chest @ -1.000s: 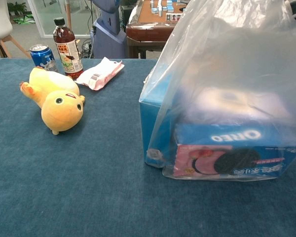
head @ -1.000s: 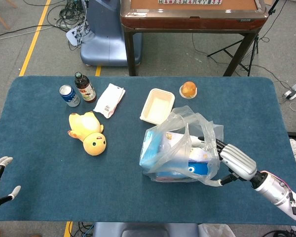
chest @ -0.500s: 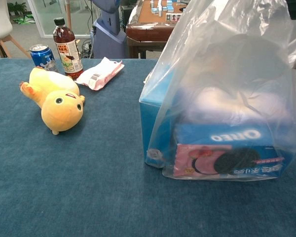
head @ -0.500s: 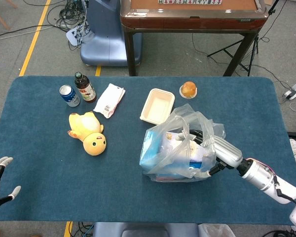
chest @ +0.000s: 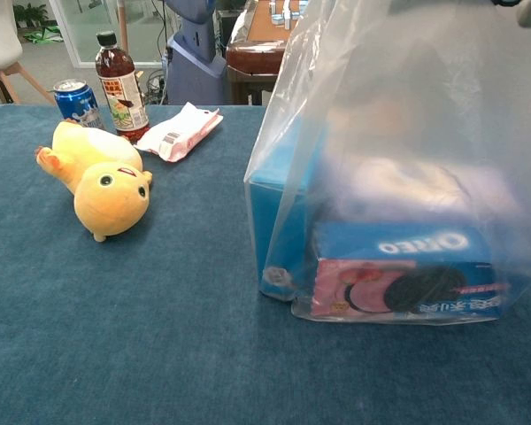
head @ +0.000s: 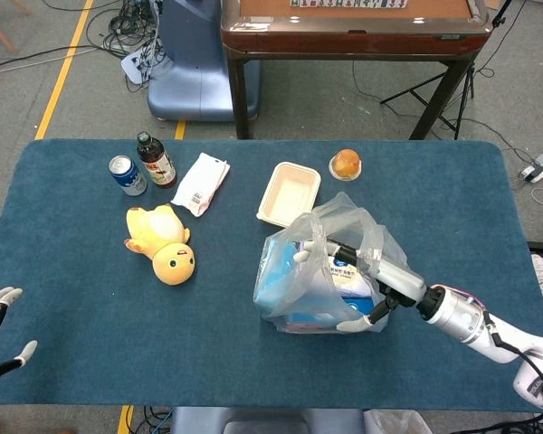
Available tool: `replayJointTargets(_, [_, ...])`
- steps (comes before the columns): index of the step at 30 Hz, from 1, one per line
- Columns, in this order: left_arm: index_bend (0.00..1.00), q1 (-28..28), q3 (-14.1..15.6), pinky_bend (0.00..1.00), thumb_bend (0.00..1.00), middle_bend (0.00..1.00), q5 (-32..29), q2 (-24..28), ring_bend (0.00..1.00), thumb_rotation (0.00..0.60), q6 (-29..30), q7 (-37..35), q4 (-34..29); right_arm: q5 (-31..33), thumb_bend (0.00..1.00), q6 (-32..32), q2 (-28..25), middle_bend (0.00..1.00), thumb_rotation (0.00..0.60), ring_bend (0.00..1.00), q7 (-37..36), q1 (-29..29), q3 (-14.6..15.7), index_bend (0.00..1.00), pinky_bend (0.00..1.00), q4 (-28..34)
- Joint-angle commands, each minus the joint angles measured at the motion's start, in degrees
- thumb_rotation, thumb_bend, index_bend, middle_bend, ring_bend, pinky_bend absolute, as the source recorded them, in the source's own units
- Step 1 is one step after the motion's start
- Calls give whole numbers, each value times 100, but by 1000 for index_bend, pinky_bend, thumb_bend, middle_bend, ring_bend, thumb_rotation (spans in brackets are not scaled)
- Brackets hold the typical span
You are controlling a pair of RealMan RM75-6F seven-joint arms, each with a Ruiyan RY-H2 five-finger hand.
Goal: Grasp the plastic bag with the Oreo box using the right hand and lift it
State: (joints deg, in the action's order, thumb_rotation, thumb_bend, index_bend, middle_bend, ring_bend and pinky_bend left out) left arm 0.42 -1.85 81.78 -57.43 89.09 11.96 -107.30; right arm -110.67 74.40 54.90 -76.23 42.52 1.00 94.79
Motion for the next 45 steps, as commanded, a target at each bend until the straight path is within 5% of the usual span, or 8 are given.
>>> replayJointTargets(1, [189, -8, 5, 142, 176, 166, 11, 5, 185, 600, -17, 5, -11, 50, 0, 54, 126, 154, 575, 36, -619, 207, 54, 22, 101, -34])
replayJointTargets(14, [191, 32, 25, 142, 176, 166, 64, 31, 185, 600, 29, -62, -6, 272, 0, -462, 381, 154, 589, 35, -1122, 634, 207, 22, 101, -164])
replayJointTargets(33, [192, 48, -16, 142, 176, 166, 159, -27, 186, 600, 141, -28, 24, 540, 0, -67, 888, 165, 590, 37, -1765, 953, -93, 22, 101, -356])
replayJointTargets(40, [192, 72, -15, 142, 176, 166, 157, -9, 186, 600, 166, -43, 4, 574, 0, 296, 999, 200, 588, 67, -2700, 950, -96, 25, 101, -499])
replayJointTargets(45, [192, 50, -17, 142, 177, 166, 177, -14, 186, 600, 136, -2, -19, 526, 0, 510, 1003, 316, 598, 149, -4274, 1033, 27, 163, 132, -615])
